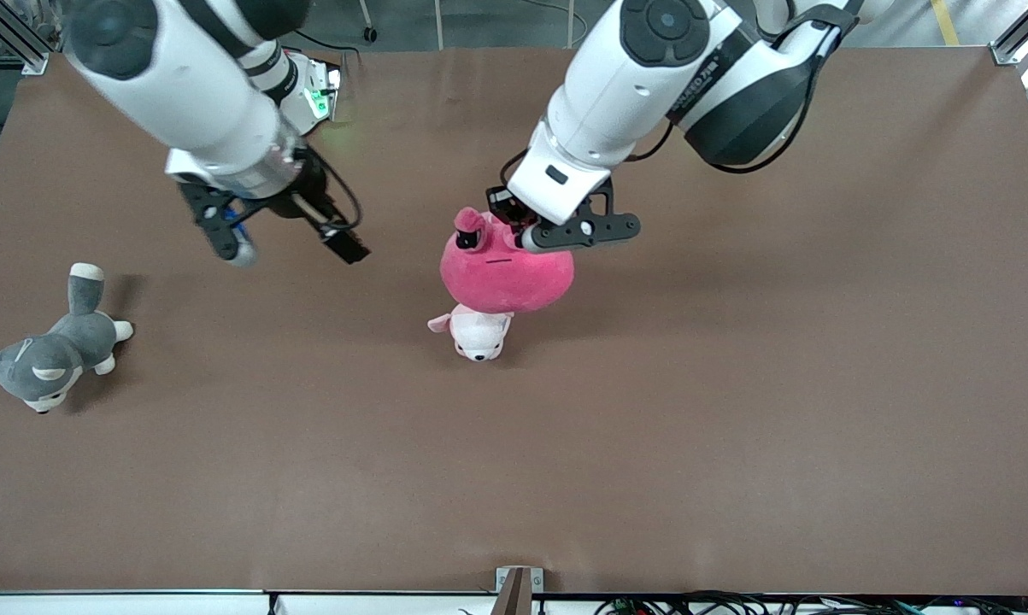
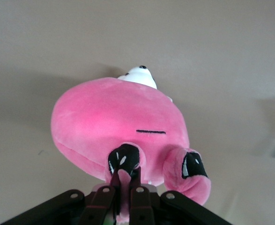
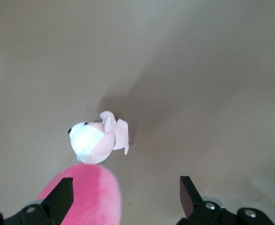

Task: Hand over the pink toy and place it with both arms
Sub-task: 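Lift the pink plush toward the middle while the right gripper approaches it, then grasp the pink plush with the right gripper beside the left gripper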

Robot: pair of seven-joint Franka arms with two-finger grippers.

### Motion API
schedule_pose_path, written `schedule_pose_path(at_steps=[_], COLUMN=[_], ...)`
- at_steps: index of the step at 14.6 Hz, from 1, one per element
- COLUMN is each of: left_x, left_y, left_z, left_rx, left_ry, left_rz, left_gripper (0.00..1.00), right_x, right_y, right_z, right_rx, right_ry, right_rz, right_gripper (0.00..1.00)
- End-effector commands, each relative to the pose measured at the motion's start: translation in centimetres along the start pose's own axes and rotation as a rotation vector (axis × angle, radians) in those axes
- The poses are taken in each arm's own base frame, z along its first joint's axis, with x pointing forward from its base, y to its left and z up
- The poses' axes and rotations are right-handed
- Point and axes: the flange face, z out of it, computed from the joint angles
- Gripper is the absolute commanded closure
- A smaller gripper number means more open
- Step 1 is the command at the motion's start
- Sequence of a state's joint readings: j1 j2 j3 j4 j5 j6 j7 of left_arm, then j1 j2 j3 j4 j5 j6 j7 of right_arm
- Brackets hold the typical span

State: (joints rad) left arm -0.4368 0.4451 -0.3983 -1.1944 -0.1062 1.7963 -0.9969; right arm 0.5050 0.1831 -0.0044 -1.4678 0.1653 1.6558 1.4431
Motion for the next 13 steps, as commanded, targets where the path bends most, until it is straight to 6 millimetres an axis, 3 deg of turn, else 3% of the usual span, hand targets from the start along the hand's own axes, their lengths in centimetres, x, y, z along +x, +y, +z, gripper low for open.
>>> schedule_pose_path(at_steps=[1, 5, 13], left_x=[-0.8, -1.4, -1.2], left_y=[1.5, 2.2, 2.2], left_z=[0.6, 1.4, 1.8], left_rx=[-0.031, -0.037, -0.04], left_ry=[-0.006, -0.004, -0.001], left_rz=[-0.03, -0.036, -0.05], left_gripper=[0.98, 0.98, 0.98], right_x=[-3.1, -6.4, -8.1], right_y=[-1.8, -2.2, -2.5], right_z=[1.7, 3.0, 3.4], right_rx=[0.024, 0.015, 0.038], right_ry=[0.002, -0.001, -0.008], right_rz=[0.065, 0.05, 0.026], right_gripper=[0.0, 0.0, 0.05])
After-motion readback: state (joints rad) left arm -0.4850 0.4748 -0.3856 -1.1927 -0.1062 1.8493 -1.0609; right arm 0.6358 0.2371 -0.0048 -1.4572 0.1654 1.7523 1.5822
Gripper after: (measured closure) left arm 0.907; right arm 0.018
